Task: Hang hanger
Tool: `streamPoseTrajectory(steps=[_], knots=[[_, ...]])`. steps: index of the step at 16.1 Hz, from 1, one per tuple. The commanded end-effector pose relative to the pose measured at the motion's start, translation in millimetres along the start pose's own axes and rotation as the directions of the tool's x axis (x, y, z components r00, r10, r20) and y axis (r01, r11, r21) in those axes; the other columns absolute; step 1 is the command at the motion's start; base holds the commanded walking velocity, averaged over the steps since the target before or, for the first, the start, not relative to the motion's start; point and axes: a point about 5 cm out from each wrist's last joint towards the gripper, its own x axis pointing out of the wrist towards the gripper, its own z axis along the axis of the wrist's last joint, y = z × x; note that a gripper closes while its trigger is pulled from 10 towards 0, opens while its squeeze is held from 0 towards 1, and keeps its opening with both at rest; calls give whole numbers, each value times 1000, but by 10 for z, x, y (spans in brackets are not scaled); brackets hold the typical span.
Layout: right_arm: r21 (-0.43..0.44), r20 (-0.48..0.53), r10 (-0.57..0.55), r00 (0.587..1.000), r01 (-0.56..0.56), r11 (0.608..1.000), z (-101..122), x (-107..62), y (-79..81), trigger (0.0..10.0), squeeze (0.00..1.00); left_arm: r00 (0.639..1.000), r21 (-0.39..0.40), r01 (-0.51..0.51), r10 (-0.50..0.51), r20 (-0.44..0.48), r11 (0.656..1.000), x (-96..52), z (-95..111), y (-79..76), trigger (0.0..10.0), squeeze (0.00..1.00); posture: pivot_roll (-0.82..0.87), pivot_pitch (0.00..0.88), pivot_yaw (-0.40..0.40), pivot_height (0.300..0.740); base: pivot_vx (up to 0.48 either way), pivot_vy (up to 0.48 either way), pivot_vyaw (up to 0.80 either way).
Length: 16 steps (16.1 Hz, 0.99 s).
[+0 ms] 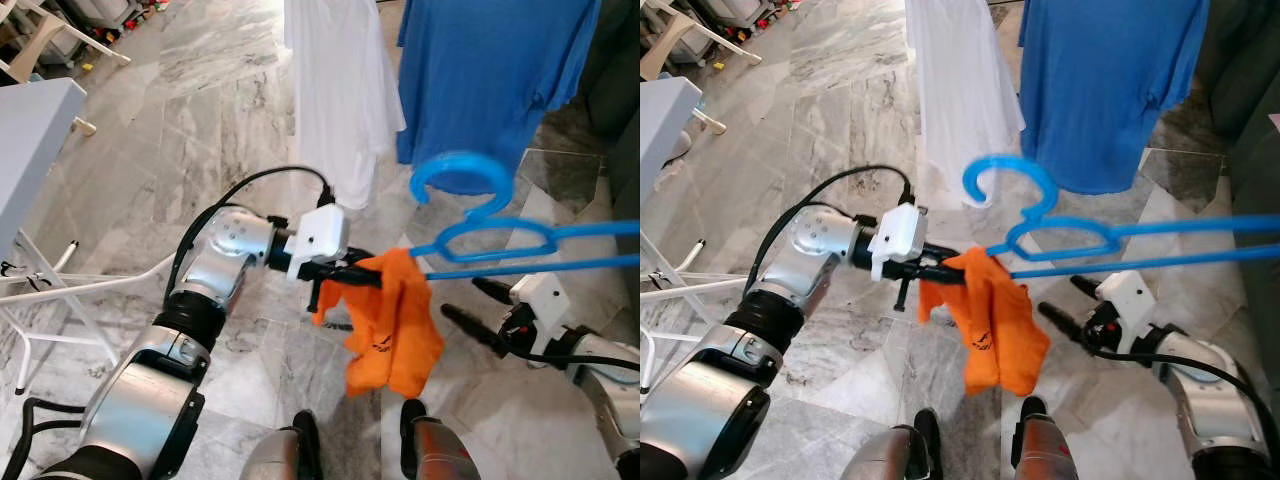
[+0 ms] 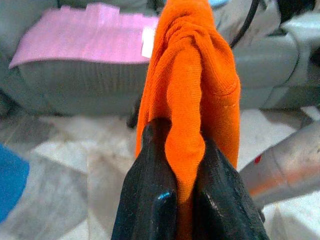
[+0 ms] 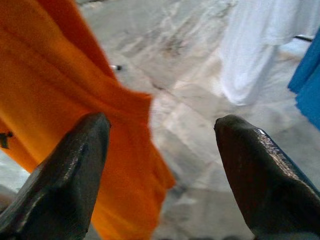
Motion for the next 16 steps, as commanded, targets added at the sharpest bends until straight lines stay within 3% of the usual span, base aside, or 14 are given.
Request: streamPoseTrajectory(steps=[1, 5, 6, 7, 13, 14, 15, 16], knots=[[43, -3, 74, 997, -74, 996, -46, 54, 109, 10000, 1000, 999, 11, -3, 3, 32, 1000, -22, 49, -5, 0, 0, -90, 307, 221, 740, 0, 0, 0], [90, -24, 245, 969, -242, 966, -62, 26, 238, 10000, 1000, 999, 10, 25, -25, 46, 1000, -1, 92, -42, 0, 0, -86, 307, 226, 740, 0, 0, 0], [87, -25, 254, 967, -251, 964, -59, 31, 241, 10000, 773, 998, 9, 31, -32, 56, 999, 12, 110, -49, 0, 0, -86, 307, 226, 740, 0, 0, 0], [81, -23, 240, 970, -237, 968, -55, 67, 217, 10000, 0, 996, 11, 41, -42, 74, 999, 42, 152, -62, 0, 0, -89, 307, 226, 740, 0, 0, 0], [93, -3, 203, 979, -202, 975, -131, 365, 335, 10000, 0, 993, 17, 56, -57, 101, 998, 96, 238, -113, 0, 0, -80, 307, 226, 740, 0, 0, 0], [103, 12, 178, 984, -178, 979, -139, 398, 327, 2118, 0, 993, 16, 54, -56, 101, 998, 94, 244, -115, 0, 0, -80, 307, 226, 740, 0, 0, 0], [91, 24, 161, 987, -162, 982, -143, 417, 331, 0, 0, 994, 17, 51, -53, 101, 999, 92, 250, -115, 0, 0, -75, 304, 224, 740, 0, 0, 0], [95, 25, 131, 991, -132, 987, -152, 417, 307, 0, 0, 994, 16, 50, -51, 100, 999, 88, 255, -115, 0, 0, -75, 304, 224, 740, 0, 0, 0]])
